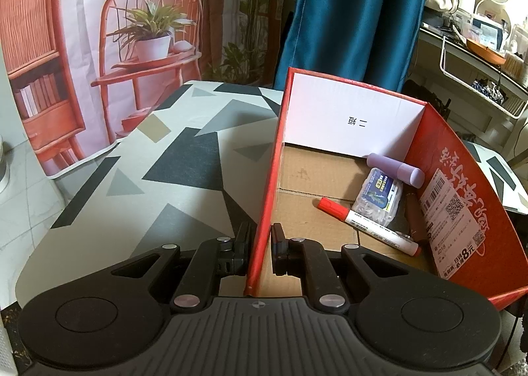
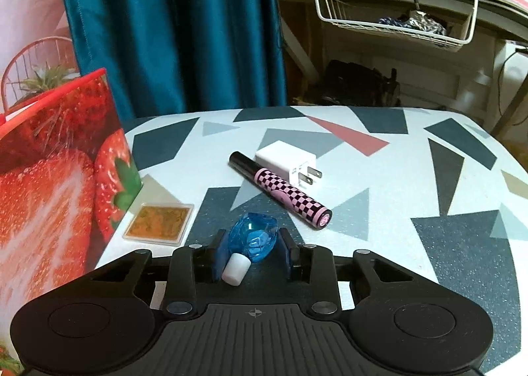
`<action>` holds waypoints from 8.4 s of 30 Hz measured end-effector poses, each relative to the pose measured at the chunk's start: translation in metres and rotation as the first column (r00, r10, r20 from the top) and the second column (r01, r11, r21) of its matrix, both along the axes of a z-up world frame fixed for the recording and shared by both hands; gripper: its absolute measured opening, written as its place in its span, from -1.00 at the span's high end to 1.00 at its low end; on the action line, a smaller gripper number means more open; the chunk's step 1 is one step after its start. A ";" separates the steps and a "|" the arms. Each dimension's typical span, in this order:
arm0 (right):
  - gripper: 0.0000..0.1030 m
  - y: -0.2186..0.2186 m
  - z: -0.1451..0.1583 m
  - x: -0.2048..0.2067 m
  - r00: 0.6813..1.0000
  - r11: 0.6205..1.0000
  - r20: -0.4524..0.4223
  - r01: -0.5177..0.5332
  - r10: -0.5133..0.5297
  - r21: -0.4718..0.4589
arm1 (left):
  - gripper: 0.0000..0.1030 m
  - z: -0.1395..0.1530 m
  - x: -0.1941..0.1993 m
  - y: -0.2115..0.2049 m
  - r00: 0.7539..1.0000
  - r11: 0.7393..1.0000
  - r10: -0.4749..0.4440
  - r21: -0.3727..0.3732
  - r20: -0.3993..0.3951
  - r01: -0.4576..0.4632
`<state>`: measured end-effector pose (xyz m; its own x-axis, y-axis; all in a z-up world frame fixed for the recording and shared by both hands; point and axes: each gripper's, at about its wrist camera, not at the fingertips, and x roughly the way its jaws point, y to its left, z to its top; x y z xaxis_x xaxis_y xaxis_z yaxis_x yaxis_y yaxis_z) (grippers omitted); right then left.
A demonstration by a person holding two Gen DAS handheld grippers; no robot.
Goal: Organize rigid objects
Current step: 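Grasp the blue bottle with the right gripper, then carry the blue bottle into the red box and release it, then move the right tool back to the gold card in clear case, then grasp the gold card case with the right gripper, then carry the gold card into the red box and open the right gripper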
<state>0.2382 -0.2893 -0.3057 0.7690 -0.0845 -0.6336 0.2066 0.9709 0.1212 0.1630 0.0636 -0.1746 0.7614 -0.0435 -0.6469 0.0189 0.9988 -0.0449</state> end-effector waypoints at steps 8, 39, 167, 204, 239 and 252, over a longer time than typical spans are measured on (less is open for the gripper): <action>0.44 0.008 0.003 -0.003 0.999 0.999 -0.014 -0.032 0.032 -0.027 | 0.74 0.000 0.000 0.001 1.000 1.000 -0.002 -0.001 -0.002 0.002; 0.44 0.128 0.124 -0.036 0.796 0.801 0.107 -0.579 0.596 -0.154 | 0.75 -0.001 0.001 0.001 1.000 1.000 -0.007 -0.015 0.004 0.007; -0.81 0.038 0.008 -0.053 0.938 0.929 -0.106 -0.342 0.329 -0.142 | 0.74 0.000 -0.001 0.001 1.000 1.000 0.006 -0.011 -0.008 -0.006; 0.08 0.053 0.006 -0.048 0.939 0.937 -0.039 -0.343 0.341 -0.066 | 0.74 0.000 -0.004 -0.001 1.000 1.000 0.007 -0.010 -0.004 -0.007; 0.16 0.035 0.067 -0.054 0.942 0.962 0.193 -0.271 0.274 -0.041 | 0.76 0.001 -0.003 0.000 1.000 1.000 0.004 -0.022 0.000 -0.004; 0.16 0.092 0.129 -0.030 0.807 0.850 0.267 -0.495 0.527 -0.181 | 0.76 0.000 -0.004 0.001 1.000 1.000 0.002 -0.023 0.002 -0.002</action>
